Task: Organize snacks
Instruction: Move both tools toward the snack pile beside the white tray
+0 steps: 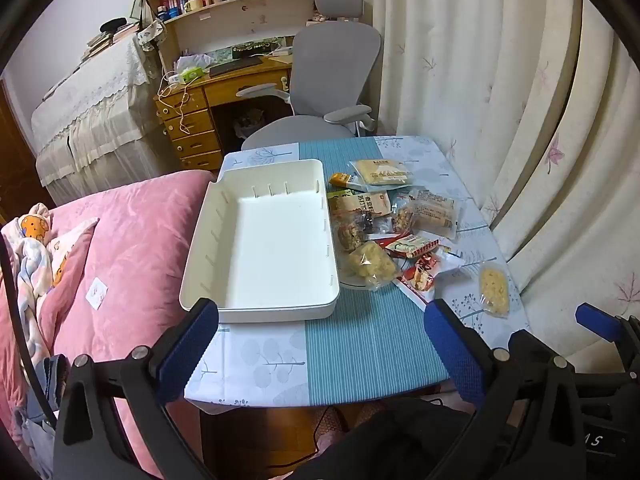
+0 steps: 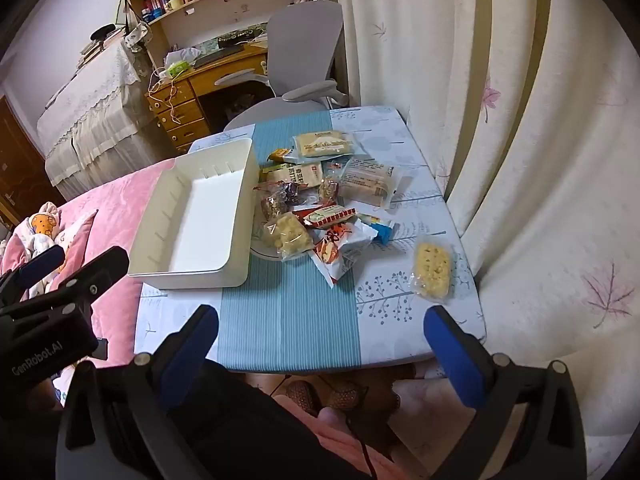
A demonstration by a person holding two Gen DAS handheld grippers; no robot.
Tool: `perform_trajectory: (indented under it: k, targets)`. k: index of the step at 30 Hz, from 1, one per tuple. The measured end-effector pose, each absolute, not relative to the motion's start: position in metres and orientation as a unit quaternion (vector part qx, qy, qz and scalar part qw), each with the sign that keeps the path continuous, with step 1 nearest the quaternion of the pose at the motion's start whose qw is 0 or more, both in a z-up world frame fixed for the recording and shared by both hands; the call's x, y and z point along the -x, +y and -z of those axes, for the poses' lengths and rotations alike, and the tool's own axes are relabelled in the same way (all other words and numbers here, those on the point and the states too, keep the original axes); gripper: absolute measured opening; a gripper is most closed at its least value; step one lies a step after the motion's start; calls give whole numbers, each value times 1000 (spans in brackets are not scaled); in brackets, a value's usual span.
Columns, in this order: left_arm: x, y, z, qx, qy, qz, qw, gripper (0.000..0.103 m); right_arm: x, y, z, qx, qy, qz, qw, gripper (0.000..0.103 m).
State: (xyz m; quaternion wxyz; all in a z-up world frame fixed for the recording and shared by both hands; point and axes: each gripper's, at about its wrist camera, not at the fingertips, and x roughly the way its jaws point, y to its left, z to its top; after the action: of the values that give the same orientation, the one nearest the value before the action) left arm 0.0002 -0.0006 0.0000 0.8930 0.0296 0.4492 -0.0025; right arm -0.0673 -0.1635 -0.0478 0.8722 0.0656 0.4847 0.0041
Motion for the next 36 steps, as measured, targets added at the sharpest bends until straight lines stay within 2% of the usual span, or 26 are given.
perform_trajectory:
  k: [25, 36]
  targets:
    - [-9, 20, 15, 15, 479, 27, 877, 100, 57, -163, 46, -64, 496, 31, 865, 103]
    - [-12, 36, 34, 27, 501, 60, 863, 95, 62, -156, 55, -82, 510, 67, 854, 101]
